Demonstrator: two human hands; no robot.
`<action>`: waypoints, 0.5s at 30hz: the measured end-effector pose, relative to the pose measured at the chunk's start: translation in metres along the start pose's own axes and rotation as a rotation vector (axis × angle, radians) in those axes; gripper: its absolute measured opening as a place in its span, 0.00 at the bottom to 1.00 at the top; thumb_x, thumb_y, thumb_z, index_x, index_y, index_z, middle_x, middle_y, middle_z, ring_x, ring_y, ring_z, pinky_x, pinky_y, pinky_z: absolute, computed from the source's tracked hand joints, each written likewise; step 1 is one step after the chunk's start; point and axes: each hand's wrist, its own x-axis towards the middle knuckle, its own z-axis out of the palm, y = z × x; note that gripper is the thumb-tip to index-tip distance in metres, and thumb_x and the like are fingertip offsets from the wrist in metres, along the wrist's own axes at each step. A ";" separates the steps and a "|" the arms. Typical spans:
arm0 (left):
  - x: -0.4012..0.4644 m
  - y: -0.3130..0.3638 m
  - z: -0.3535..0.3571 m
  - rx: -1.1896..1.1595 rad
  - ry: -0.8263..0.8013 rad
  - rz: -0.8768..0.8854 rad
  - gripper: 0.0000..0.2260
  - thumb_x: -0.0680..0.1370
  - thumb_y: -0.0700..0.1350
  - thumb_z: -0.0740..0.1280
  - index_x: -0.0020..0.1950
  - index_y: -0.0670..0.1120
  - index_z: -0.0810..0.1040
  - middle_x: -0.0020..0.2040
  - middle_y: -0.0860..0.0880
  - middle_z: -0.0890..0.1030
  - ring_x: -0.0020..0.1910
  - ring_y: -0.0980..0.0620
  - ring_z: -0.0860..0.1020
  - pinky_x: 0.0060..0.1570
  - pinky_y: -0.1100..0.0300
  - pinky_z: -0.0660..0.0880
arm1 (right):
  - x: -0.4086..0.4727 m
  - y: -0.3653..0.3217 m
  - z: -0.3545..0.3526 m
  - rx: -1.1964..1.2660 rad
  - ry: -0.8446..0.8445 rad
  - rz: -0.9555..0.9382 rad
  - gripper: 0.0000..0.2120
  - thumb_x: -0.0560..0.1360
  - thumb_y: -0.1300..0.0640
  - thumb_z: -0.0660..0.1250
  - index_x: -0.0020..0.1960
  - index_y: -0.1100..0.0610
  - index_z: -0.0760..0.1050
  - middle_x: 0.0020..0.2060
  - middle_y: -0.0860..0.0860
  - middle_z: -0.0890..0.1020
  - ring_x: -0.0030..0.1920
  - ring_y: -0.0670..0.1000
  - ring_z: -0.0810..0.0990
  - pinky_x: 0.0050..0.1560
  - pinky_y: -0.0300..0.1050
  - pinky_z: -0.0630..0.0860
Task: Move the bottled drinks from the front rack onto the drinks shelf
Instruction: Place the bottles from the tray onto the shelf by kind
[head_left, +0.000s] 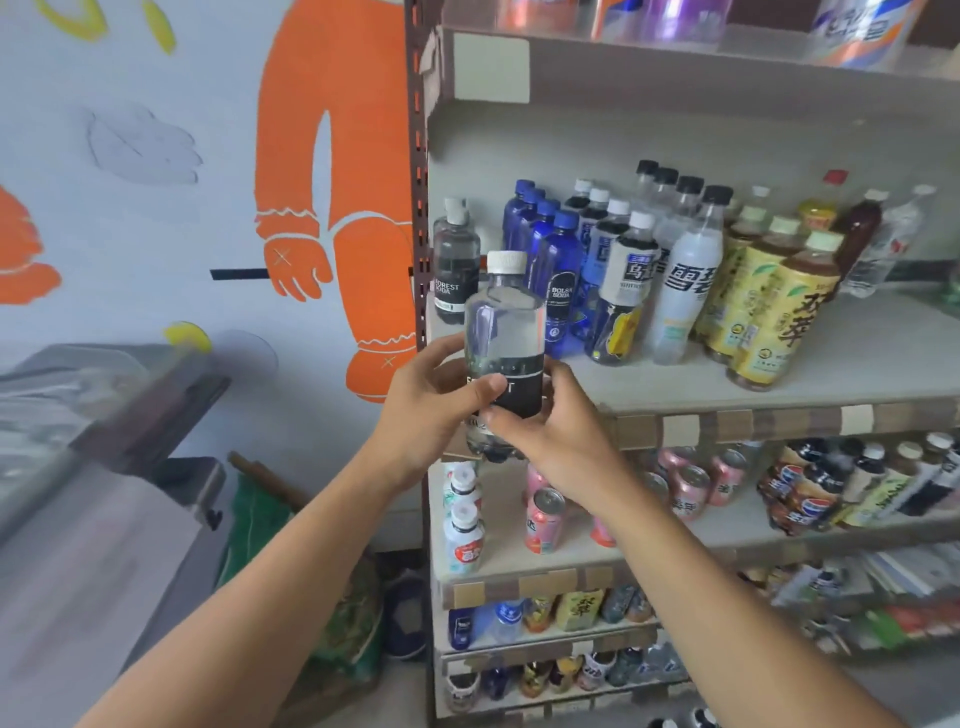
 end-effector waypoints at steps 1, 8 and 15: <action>0.002 -0.001 -0.005 -0.003 0.010 0.011 0.23 0.72 0.39 0.72 0.66 0.40 0.74 0.53 0.40 0.84 0.50 0.43 0.83 0.49 0.53 0.80 | 0.004 0.001 0.007 0.001 0.018 -0.004 0.32 0.59 0.36 0.73 0.60 0.45 0.71 0.50 0.43 0.83 0.50 0.42 0.82 0.55 0.52 0.79; 0.023 0.001 -0.026 0.003 0.086 0.052 0.21 0.74 0.36 0.72 0.67 0.41 0.74 0.53 0.43 0.85 0.50 0.44 0.84 0.46 0.56 0.80 | 0.030 -0.008 0.027 -0.083 0.108 -0.068 0.29 0.64 0.43 0.78 0.60 0.49 0.71 0.52 0.43 0.81 0.51 0.40 0.80 0.46 0.34 0.74; 0.047 -0.003 -0.027 0.016 0.162 0.066 0.22 0.75 0.33 0.70 0.68 0.40 0.73 0.54 0.42 0.85 0.49 0.47 0.84 0.45 0.58 0.79 | 0.066 -0.003 0.035 -0.098 0.125 -0.097 0.24 0.64 0.44 0.77 0.55 0.49 0.73 0.47 0.44 0.82 0.47 0.41 0.81 0.48 0.42 0.79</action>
